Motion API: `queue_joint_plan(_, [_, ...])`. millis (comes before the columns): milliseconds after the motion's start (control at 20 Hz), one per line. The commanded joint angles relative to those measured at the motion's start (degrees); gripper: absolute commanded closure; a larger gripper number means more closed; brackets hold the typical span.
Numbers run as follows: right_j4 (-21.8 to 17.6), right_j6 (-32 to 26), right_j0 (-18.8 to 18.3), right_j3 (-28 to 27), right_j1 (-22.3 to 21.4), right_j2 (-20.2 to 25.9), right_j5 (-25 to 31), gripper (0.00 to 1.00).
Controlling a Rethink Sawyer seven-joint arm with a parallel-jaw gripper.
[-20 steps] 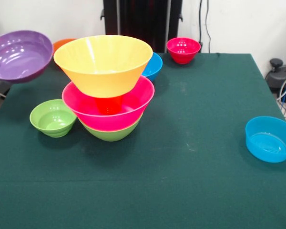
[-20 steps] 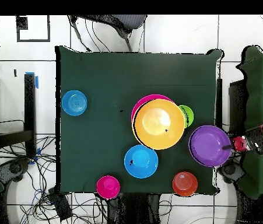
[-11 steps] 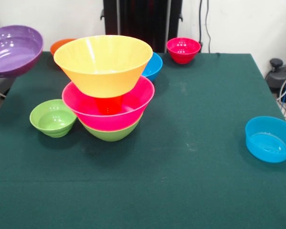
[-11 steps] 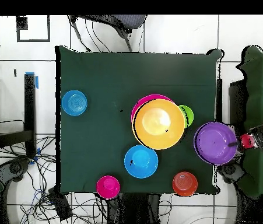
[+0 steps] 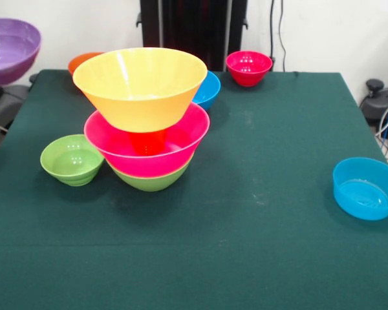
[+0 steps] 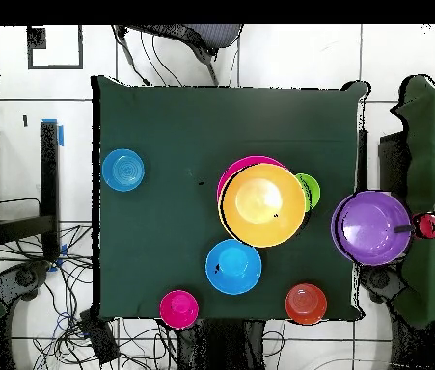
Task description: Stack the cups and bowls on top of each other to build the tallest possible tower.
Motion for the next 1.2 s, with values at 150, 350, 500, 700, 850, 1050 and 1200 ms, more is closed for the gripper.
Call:
queue_joint_plan(150, [3.6, -13.8, 1.3, 6.7, -8.4, 5.2, -5.1, 1.0])
queue_joint_plan(350, [5.0, -11.5, 0.9, 8.3, -11.5, 5.7, -7.0, 1.0])
queue_joint_plan(500, [5.0, -9.8, 0.3, 12.0, -13.8, 5.7, -11.7, 1.0])
queue_joint_plan(700, [6.3, -6.0, -1.0, 19.7, -16.9, 6.0, -18.5, 1.0])
queue_joint_plan(850, [7.6, -2.8, -1.7, 25.0, -19.3, 5.9, -22.6, 1.0])
queue_joint_plan(1050, [8.8, -0.1, -2.1, 30.9, -22.1, 5.8, -27.9, 1.0])
queue_joint_plan(1200, [9.8, 1.0, -1.9, 33.8, -23.6, 5.4, -30.2, 1.0])
